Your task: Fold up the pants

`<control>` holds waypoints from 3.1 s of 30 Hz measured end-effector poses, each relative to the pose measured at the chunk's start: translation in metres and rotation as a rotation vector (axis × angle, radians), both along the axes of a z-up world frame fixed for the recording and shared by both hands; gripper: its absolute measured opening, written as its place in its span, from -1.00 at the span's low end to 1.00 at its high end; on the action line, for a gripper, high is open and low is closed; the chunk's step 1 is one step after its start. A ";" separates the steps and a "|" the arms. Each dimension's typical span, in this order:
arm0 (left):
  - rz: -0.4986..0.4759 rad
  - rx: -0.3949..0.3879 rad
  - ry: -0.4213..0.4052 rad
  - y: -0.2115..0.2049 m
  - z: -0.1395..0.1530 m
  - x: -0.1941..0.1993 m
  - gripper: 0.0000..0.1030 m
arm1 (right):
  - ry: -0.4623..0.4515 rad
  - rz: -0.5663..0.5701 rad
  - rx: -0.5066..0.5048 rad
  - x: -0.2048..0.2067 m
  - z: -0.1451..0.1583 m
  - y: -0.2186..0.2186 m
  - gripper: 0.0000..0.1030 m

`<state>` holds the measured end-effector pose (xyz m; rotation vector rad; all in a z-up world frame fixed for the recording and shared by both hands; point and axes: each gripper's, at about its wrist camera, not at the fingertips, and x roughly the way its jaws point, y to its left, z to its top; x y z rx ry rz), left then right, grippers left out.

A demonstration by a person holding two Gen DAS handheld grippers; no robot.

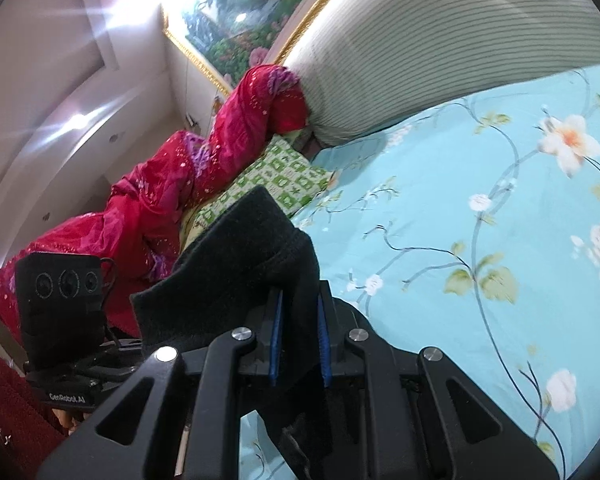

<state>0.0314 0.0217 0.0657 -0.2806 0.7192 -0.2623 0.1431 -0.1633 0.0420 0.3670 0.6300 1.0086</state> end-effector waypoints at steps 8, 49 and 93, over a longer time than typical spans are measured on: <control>-0.077 0.084 0.022 -0.039 -0.025 0.005 -0.75 | 0.049 -0.073 0.013 -0.006 -0.025 -0.031 -0.68; -0.239 -0.051 0.066 -0.041 -0.049 -0.015 0.24 | 0.104 -0.581 -0.115 -0.093 -0.010 -0.092 0.40; 0.103 -0.217 0.228 0.092 -0.100 0.035 0.54 | 0.256 -0.608 -0.267 -0.081 -0.054 -0.055 0.71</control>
